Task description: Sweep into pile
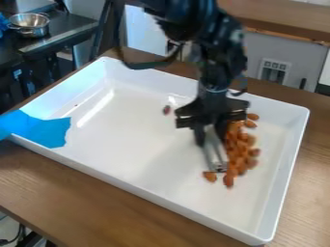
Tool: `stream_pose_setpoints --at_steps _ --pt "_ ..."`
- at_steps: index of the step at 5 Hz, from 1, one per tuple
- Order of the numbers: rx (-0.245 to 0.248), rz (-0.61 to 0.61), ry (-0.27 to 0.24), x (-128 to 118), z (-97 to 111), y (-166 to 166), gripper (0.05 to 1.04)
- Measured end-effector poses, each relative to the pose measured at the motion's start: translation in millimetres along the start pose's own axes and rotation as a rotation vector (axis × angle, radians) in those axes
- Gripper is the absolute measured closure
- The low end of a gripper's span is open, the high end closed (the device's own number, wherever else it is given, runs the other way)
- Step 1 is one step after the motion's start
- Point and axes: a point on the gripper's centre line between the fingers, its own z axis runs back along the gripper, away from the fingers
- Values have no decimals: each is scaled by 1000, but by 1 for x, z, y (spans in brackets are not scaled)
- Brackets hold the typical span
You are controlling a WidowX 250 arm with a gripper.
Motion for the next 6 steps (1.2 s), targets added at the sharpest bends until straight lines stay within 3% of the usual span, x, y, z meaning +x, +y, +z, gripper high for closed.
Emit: stream_pose_setpoints --at_steps 2,3,5,6 --pt "-18 43 12 1 -3 -39 708" --pt "-32 49 35 -4 -1 -39 708" --pt "-127 68 31 -3 59 6 708" --pt "-140 76 20 -8 74 35 708"
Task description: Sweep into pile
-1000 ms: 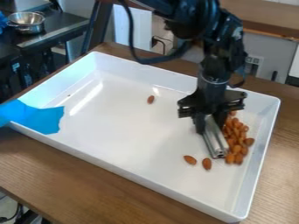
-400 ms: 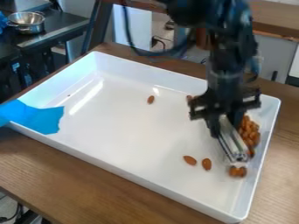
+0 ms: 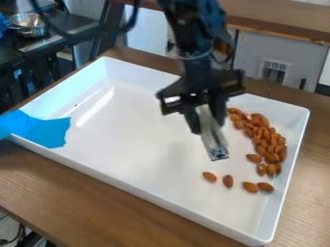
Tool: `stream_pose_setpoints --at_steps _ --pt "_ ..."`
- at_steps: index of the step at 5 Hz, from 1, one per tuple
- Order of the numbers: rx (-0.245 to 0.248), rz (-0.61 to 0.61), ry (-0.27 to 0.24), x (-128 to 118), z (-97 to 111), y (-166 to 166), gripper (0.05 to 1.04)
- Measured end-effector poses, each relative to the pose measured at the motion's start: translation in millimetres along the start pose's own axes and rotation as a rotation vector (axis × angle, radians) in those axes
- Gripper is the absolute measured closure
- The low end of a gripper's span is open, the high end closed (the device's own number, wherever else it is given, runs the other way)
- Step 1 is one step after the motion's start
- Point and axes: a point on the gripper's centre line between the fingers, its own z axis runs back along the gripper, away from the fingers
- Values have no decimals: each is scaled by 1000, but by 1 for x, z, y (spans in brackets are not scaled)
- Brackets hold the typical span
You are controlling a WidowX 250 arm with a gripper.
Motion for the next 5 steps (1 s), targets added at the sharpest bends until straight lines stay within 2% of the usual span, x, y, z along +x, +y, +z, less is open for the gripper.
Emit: stream_pose_setpoints --at_steps 1,2,3,5 --pt "80 107 -8 -6 -9 22 708" --pt "108 207 -29 -11 -16 30 708" --pt "108 245 -48 -21 -24 29 708" --pt "144 244 -92 -29 -46 24 708"
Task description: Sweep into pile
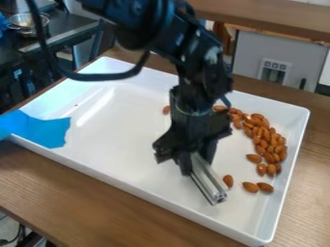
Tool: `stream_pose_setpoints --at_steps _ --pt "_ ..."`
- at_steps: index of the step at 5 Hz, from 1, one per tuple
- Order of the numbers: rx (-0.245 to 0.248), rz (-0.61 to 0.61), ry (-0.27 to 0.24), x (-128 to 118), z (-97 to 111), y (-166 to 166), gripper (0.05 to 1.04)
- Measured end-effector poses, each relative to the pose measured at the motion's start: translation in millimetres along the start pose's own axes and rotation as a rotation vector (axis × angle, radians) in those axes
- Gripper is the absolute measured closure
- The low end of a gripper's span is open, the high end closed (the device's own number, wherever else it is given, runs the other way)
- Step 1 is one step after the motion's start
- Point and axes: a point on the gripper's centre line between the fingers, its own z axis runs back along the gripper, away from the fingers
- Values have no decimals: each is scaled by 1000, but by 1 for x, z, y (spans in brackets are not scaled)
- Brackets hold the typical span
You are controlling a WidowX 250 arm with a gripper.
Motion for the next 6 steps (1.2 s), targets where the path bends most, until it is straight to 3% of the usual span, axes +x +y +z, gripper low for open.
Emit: stream_pose_setpoints --at_steps 2,6 --pt "-4 33 -46 0 -9 -18 708" --pt "2 145 -63 20 -21 -77 708"
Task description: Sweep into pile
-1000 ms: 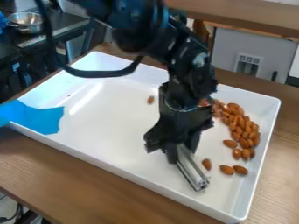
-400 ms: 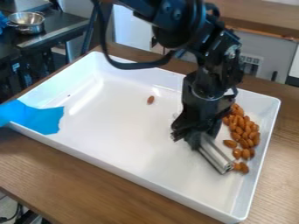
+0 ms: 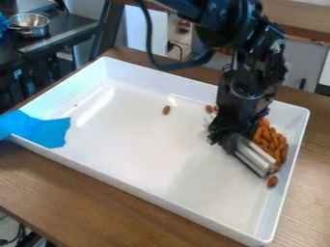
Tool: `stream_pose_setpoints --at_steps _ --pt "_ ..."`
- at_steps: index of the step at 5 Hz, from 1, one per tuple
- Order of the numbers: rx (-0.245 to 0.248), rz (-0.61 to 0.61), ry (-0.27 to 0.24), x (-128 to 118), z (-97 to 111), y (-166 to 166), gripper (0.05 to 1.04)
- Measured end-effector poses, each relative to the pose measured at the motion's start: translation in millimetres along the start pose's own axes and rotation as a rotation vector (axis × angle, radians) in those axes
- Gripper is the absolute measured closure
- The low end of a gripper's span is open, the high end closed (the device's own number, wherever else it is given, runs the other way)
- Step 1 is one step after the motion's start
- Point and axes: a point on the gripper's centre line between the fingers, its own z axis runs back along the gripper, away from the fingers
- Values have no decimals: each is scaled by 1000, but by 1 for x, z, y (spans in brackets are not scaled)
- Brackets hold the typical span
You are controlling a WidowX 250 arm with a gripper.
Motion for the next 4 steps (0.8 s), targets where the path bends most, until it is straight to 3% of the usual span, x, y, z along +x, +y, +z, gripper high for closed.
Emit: stream_pose_setpoints --at_steps 1,2,3,4 --pt "-3 12 -1 5 1 -9 708" --pt "-15 24 35 22 10 -7 708" --pt "-81 -14 60 55 57 -1 708" --pt "-46 -158 96 82 69 20 708"
